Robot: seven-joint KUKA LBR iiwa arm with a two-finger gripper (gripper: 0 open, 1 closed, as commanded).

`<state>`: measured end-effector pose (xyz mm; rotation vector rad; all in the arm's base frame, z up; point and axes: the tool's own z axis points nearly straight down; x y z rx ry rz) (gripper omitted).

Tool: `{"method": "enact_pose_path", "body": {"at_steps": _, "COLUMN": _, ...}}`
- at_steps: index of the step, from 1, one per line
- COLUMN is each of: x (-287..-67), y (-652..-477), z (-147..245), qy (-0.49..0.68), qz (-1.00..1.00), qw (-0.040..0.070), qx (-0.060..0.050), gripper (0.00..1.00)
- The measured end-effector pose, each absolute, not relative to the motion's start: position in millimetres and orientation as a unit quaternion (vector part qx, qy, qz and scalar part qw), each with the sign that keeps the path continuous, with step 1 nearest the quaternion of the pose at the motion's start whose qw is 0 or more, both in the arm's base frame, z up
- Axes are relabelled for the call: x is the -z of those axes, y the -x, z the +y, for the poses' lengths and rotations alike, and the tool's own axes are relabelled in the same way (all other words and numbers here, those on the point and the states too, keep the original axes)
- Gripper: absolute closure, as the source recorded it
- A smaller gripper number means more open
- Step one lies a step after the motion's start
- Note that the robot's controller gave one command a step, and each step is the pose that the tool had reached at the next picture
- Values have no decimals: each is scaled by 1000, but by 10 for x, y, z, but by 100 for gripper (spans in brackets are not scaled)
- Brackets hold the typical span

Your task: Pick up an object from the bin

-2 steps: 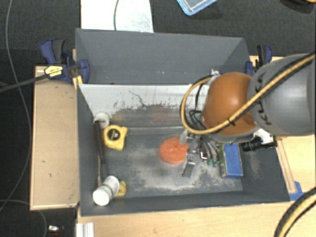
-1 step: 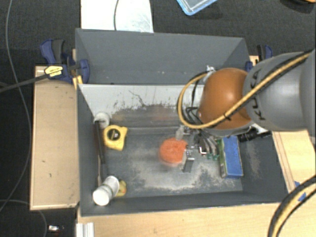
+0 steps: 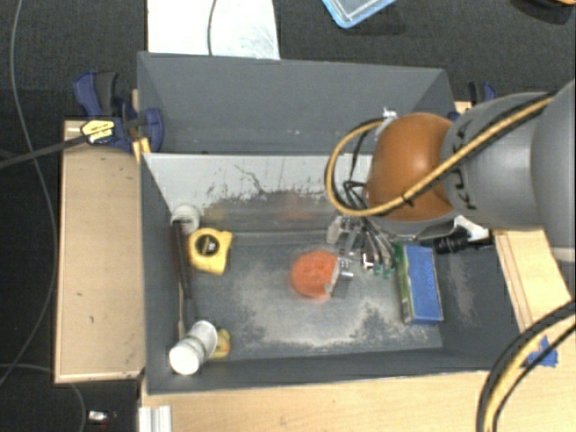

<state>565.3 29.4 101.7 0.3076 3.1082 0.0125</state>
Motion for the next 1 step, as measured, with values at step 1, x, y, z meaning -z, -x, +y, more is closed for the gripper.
{"method": "enact_pose_path", "body": {"at_steps": 1, "x": -816, "y": -5800, "z": 325, "qy": 0, "qz": 1000, "qw": 11, "qx": -3, "gripper": 0}}
